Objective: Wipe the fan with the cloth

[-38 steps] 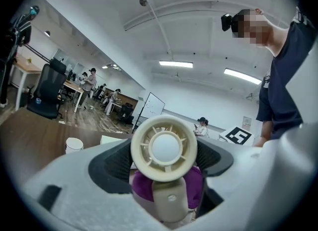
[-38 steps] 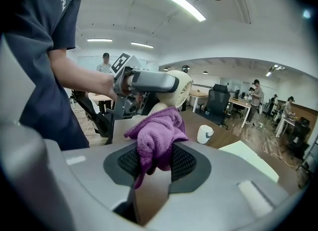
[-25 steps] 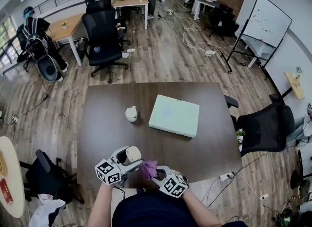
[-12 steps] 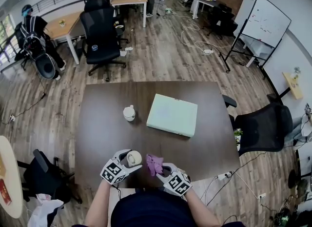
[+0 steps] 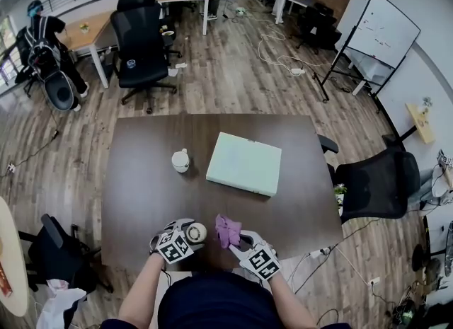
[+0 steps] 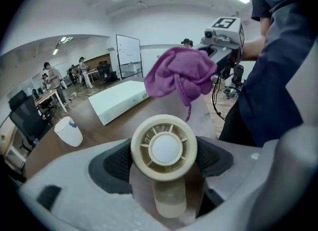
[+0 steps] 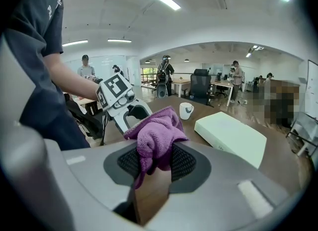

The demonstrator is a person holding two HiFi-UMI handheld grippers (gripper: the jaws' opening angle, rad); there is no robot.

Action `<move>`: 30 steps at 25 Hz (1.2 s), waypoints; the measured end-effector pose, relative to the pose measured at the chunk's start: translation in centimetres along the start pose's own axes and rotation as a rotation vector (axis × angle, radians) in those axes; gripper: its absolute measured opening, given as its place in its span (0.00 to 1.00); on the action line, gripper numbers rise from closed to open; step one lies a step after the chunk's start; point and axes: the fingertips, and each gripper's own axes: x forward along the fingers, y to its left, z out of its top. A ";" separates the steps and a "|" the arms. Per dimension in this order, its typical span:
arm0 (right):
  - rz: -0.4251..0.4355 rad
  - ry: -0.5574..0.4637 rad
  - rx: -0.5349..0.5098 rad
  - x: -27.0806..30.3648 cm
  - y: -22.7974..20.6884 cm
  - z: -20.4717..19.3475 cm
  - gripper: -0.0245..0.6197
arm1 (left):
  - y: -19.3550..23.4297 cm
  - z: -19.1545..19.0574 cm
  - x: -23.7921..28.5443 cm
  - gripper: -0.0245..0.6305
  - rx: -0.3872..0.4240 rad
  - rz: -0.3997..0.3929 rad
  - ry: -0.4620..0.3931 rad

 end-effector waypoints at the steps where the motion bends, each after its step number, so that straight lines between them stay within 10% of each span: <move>1: -0.008 -0.006 0.002 -0.2 -0.3 0.1 0.24 | -0.1 -0.3 0.8 0.62 0.015 -0.008 0.020; 30: -0.082 -0.023 0.141 -4.7 -0.9 -2.5 0.24 | -1.9 -6.4 9.6 0.62 0.258 -0.183 0.433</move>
